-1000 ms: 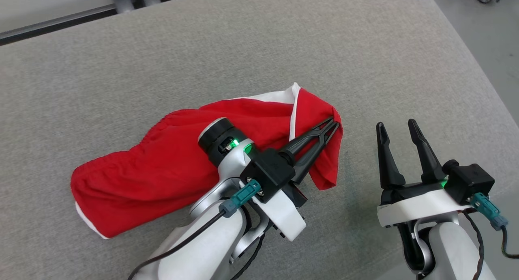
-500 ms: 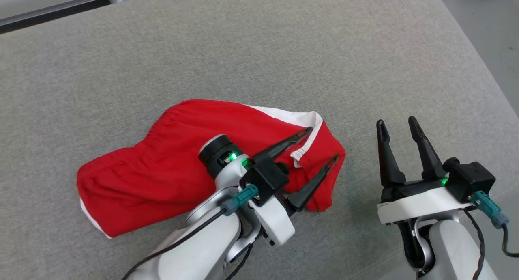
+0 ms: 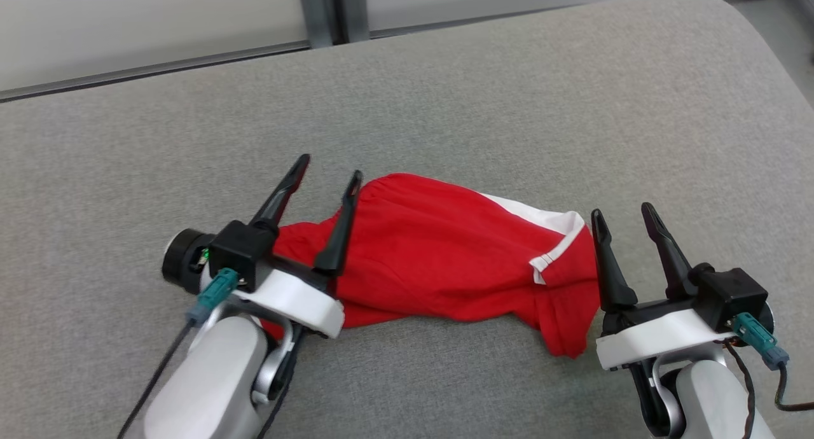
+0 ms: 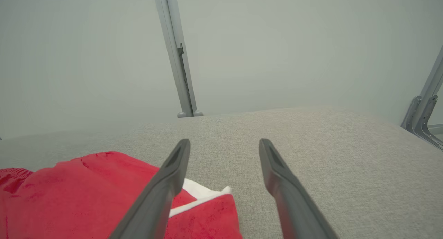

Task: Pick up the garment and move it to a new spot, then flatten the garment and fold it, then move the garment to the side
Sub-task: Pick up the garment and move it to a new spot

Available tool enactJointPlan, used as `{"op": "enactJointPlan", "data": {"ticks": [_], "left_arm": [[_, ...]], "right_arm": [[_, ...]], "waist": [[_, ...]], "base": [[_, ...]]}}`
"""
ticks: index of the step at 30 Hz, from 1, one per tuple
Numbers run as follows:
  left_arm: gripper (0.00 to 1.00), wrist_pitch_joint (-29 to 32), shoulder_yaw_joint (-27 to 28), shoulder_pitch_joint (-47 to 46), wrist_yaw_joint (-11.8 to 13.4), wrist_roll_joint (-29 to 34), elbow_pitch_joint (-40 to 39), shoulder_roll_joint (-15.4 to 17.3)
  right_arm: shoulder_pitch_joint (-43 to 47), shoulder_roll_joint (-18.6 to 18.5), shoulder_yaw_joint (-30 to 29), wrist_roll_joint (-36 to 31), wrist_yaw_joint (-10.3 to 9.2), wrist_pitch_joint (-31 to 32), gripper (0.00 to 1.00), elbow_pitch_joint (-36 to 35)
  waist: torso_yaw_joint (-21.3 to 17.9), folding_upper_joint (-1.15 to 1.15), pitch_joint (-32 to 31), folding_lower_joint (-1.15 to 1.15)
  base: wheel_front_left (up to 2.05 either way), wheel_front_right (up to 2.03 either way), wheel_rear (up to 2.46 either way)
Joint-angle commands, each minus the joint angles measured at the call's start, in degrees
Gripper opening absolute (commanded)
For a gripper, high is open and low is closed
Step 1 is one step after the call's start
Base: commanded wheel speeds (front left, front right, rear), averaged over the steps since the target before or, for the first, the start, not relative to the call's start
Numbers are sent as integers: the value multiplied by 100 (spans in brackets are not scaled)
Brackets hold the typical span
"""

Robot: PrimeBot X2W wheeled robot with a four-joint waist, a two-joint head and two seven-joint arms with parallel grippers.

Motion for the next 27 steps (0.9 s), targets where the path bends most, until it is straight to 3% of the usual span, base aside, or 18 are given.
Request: {"op": "enactJointPlan", "data": {"ticks": [1,7,13,27], "left_arm": [[100,-24,125,103,66,-44,34,79],[100,-23,988,679,154,-74,-59,317],[100,-25,1651,1277,-61,-66,-124,485],[100,-26,2063,2350,-350,133,-121,286]], "right_arm": [[63,-60,-23,-13,0,42,100,-30],[237,-136,-6,-24,0,203,100,-134],[444,-151,1,-25,0,306,100,-231],[1121,-167,70,43,0,562,100,-269]], "waist": [[293,0,-262,0],[612,0,-529,0],[782,0,-751,0],[830,0,-1415,0]], "base": [[0,0,0],[0,0,0],[0,0,0],[0,0,0]]}}
